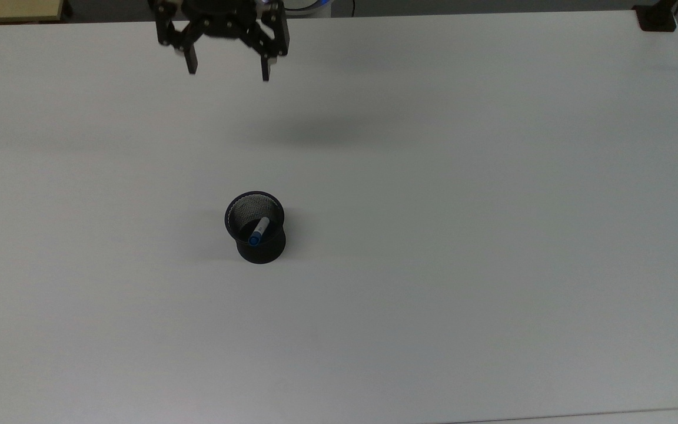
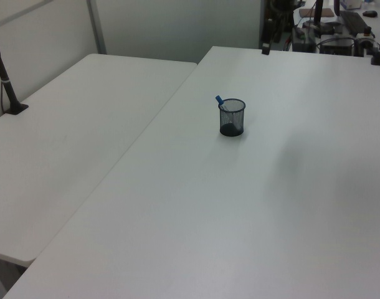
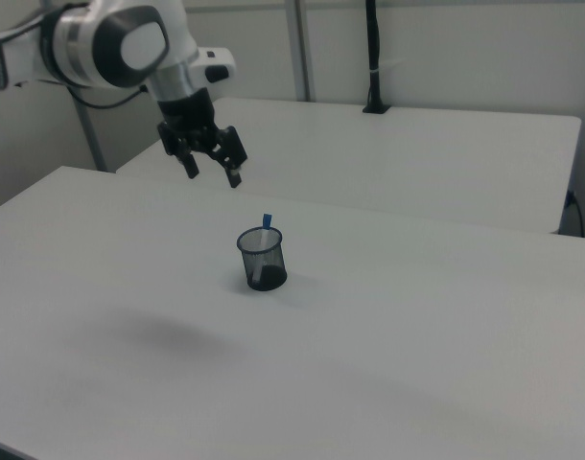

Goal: Remove the marker
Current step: 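Move the open gripper down over the black mesh pen cup, then close the gripper on the blue-capped marker inside the cup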

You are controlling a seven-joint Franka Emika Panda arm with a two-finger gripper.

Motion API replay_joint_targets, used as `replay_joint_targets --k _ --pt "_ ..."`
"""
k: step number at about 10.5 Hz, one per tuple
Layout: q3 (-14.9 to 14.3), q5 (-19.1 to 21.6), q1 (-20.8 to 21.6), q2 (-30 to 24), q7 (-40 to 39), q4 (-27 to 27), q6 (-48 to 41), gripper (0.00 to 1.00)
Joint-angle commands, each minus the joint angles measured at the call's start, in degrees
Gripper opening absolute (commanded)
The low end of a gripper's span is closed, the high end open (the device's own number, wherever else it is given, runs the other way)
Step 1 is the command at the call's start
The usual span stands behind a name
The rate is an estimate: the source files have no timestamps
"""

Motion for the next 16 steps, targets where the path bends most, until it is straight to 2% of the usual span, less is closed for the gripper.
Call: replay_joint_targets --k 1,7,12,16 --pt "-0.2 -0.8 -0.3 4.9 0.0 -0.7 10.9 1.0" --pt "0.0 -0.8 0.1 16.4 1.0 -0.7 30.6 1.0" --pt "0.4 -0.8 1.7 21.2 1.1 -0.7 37.0 0.99" --pt "0.4 -0.7 1.7 22.2 1.2 -0.7 40.3 0.46"
